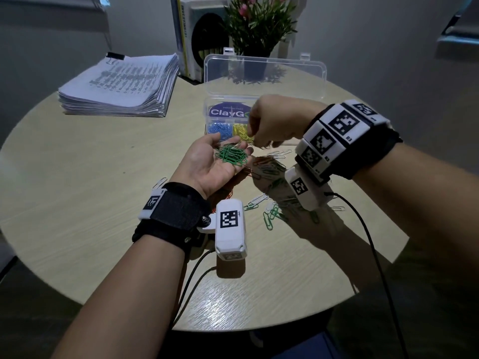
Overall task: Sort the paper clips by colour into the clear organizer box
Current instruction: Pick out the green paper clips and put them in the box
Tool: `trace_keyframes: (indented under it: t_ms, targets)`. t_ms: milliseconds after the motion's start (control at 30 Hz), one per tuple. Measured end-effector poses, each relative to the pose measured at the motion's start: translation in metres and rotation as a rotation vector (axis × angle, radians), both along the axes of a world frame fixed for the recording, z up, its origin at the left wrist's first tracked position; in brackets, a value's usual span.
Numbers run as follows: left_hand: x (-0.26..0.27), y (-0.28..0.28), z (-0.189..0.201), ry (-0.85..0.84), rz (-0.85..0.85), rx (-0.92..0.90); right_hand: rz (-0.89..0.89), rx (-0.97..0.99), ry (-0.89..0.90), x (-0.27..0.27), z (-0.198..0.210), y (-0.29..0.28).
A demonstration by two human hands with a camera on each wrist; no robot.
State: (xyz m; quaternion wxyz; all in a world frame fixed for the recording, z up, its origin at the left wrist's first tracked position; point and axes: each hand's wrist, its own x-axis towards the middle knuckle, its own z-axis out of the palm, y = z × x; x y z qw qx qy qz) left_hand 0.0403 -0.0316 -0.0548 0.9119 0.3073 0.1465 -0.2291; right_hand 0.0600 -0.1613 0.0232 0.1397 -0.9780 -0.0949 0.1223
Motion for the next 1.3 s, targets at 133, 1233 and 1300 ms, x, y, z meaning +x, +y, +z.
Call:
trace_keyframes:
  t_ms: [133,1233,1300]
  targets:
    - [-0.002,-0.002,0.0,-0.016,-0.005,-0.021,0.011,0.286,0.006,-0.002,0.009,0.014]
    - [-0.003,-0.001,0.001,-0.023,0.0,0.01,-0.146,-0.434,0.02,0.027,-0.055,-0.061]
    - [-0.003,-0.001,0.001,-0.021,-0.001,0.01,-0.134,-0.406,0.002,0.024,-0.053,-0.06]
